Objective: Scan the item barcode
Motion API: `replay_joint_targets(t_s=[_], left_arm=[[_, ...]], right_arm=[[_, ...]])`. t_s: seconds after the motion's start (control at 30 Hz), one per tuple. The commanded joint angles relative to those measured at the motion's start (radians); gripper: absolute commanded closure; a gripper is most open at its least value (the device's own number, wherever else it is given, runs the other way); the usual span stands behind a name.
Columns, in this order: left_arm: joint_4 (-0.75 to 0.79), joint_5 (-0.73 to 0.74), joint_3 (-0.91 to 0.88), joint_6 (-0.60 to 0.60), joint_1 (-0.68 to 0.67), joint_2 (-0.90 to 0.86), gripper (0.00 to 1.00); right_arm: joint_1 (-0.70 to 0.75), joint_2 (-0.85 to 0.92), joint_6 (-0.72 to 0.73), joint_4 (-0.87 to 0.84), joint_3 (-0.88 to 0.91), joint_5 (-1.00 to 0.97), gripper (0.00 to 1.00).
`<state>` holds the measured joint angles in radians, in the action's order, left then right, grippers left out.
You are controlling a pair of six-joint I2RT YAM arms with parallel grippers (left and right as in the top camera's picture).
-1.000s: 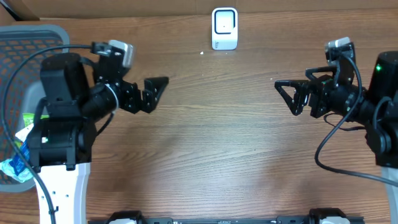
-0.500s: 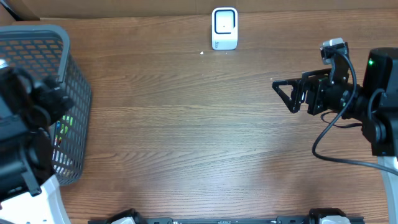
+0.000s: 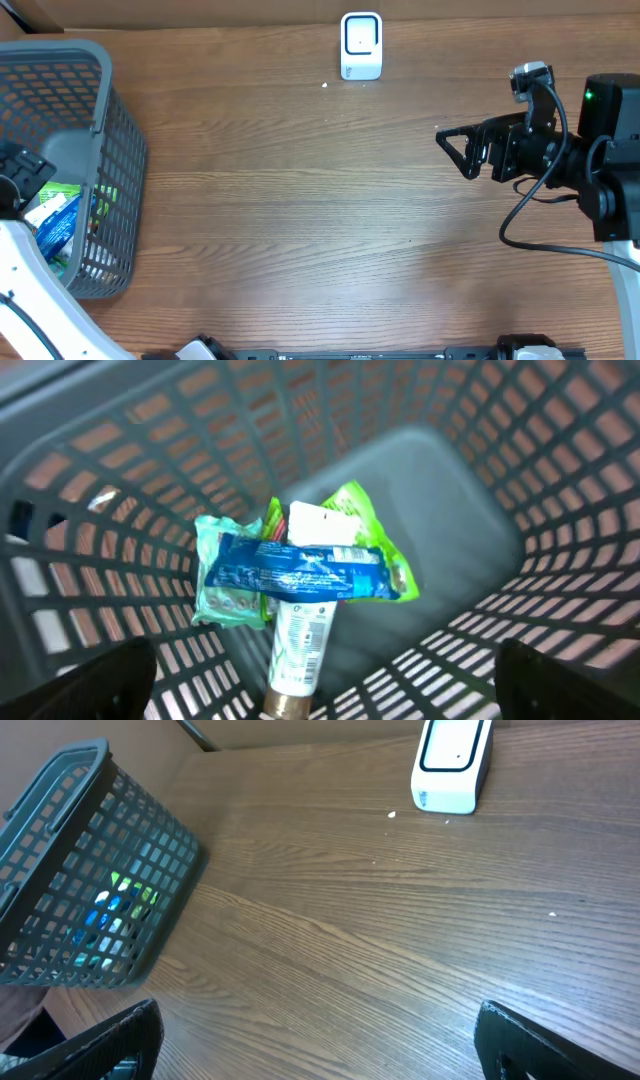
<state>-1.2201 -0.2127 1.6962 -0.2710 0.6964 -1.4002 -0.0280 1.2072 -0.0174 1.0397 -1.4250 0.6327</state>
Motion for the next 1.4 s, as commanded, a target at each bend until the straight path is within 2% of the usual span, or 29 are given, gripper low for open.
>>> replay_joint_targets(t_s=[0.0,0.47,0.63,0.9,1.07,1.23,1.3,1.37], left_arm=[[-0.003,0.031,0.02,0.055,0.004,-0.076,0.01],[-0.064,0.04,0.02,0.065,0.002,-0.283,0.0],[-0.082,0.091,0.02,0.164,0.001,-0.361,0.0],[-0.048,0.021,0.02,0.174,0.005,-0.468,0.0],[-0.005,0.023,0.02,0.287,0.004,-0.529,0.0],[0.006,0.023,0.02,0.321,0.004,-0.581,0.0],[0.006,0.023,0.02,0.32,0.004,-0.602,0.04],[-0.007,0.035,0.02,0.318,0.003,-0.629,0.15]], right_arm=[[-0.005,0.0,0.013,-0.008,-0.028,0.016,0.0],[-0.005,0.0,0.023,-0.01,-0.028,0.016,0.0],[-0.005,0.0,0.069,-0.046,-0.028,0.017,0.0],[-0.005,0.0,0.074,-0.05,-0.028,0.016,0.0],[-0.005,0.0,0.074,-0.046,-0.028,0.016,0.0],[-0.005,0.0,0.074,-0.04,-0.028,0.016,0.0],[-0.005,0.0,0.074,-0.038,-0.028,0.016,0.0],[-0.005,0.0,0.074,-0.034,-0.028,0.016,0.0]])
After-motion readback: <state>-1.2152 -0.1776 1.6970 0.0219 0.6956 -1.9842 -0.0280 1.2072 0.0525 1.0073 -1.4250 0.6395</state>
